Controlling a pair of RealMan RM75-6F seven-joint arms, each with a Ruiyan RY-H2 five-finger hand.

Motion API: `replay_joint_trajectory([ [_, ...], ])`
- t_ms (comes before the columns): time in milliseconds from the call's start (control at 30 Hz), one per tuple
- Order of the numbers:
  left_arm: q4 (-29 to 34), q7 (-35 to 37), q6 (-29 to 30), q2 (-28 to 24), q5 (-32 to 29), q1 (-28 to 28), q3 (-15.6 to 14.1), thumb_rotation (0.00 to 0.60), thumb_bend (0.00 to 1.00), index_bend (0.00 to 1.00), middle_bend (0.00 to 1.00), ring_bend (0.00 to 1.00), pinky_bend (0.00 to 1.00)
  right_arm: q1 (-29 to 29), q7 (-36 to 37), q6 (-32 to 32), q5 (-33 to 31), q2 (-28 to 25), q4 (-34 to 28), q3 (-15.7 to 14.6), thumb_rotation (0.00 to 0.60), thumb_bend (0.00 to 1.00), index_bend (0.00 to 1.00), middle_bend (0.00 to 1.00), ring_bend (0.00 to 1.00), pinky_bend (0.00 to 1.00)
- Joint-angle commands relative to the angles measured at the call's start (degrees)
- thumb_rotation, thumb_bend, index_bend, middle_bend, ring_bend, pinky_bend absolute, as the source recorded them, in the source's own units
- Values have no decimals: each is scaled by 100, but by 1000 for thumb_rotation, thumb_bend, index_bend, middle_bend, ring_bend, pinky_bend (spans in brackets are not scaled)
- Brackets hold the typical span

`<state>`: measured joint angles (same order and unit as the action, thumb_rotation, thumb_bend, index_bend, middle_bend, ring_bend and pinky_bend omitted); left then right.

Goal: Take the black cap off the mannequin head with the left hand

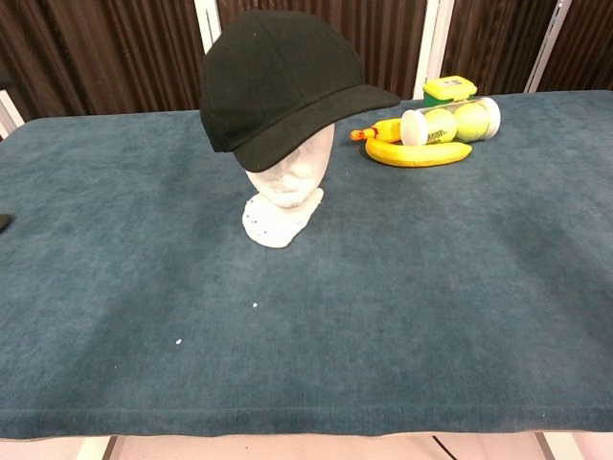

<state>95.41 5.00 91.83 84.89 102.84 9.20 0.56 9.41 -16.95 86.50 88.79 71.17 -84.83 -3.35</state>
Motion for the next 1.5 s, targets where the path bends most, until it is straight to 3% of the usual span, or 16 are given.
replay_joint_trajectory([
  [33,-149,-353,-240,576,71,289,230,600,317,100,88,68,176,-245,544,75,-215,-131,362,45,600,61,0,54,0,128],
  [200,-501,-1080,-512,1214,-16,636,605,600,310,139,114,79,174,-252,789,-183,-410,-206,489,125,600,61,0,55,0,127],
  [567,-742,-1875,-1058,1948,-307,1263,988,600,295,216,186,129,165,-180,991,-644,-654,-198,693,298,600,61,0,55,0,126],
  [1033,-1342,-2178,-1117,2602,-424,1878,1317,600,292,261,243,169,161,-186,966,-834,-736,-181,732,396,600,61,0,56,0,127],
  [1500,-1319,-2359,-1327,2950,-778,2390,1626,600,302,265,253,177,155,-196,950,-939,-726,-163,749,426,600,61,0,55,0,127],
])
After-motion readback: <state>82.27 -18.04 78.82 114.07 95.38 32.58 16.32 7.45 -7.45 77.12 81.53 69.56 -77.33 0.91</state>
